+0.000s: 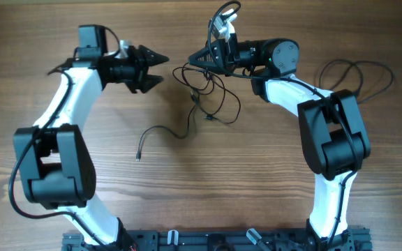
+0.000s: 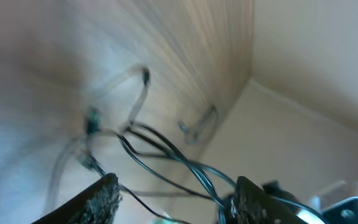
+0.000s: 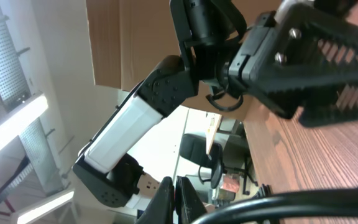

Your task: Untangle cables

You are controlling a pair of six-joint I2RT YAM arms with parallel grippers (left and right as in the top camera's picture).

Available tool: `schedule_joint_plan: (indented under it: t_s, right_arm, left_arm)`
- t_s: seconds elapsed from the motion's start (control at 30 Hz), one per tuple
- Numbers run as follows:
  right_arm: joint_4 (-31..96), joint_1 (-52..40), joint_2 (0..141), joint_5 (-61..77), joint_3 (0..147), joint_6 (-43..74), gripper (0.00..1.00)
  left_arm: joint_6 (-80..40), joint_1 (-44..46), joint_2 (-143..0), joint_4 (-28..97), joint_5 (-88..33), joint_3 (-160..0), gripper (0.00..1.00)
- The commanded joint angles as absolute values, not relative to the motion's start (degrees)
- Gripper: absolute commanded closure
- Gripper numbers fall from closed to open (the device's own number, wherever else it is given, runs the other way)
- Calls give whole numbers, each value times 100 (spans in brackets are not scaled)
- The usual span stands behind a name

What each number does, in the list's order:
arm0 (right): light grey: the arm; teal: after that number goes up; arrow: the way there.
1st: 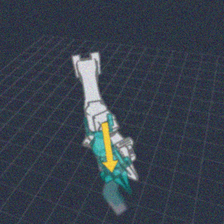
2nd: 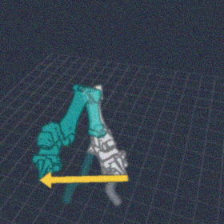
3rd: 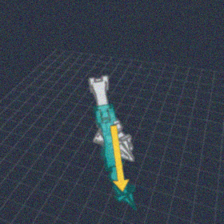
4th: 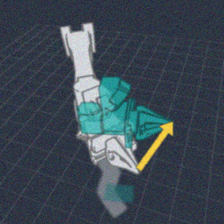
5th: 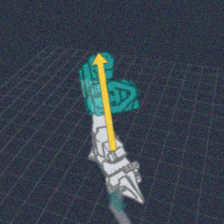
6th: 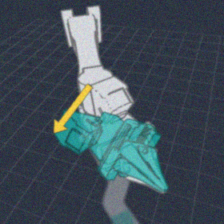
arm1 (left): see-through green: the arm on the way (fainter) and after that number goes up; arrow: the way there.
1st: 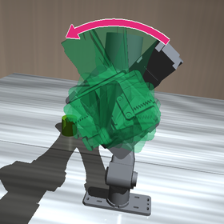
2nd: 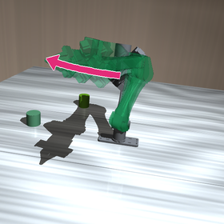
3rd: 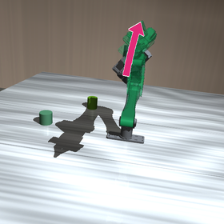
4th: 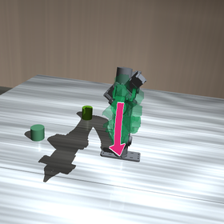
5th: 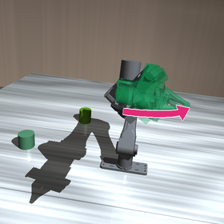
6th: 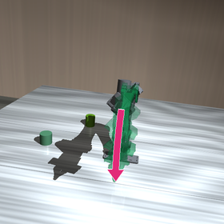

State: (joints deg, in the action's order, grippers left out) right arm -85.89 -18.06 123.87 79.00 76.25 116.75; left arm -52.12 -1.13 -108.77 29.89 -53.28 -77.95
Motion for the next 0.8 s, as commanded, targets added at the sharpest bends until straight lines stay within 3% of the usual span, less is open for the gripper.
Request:
schedule_joint_plan:
  t_s: [0.0, 0.27, 0.47, 0.77]
  right_arm:
    - [-8597, -1804, 12429, 7778, 7638, 11548, 96]
    - [-8597, -1802, 12429, 7780, 7638, 11546, 95]
    - [-8597, -1804, 12429, 7782, 7638, 11546, 95]
    - [-8597, -1802, 12429, 7782, 7638, 11548, 95]
  left_arm:
    - [-6423, 379, -10951, 2895, -5763, -7789, 45]
    - [-7773, 1219, -10951, 1852, -5769, -7789, 60]
    - [-8018, 1372, -10951, 1566, -5778, -7789, 71]
    - [-7953, 1365, -10951, 1568, -6313, -7789, 66]
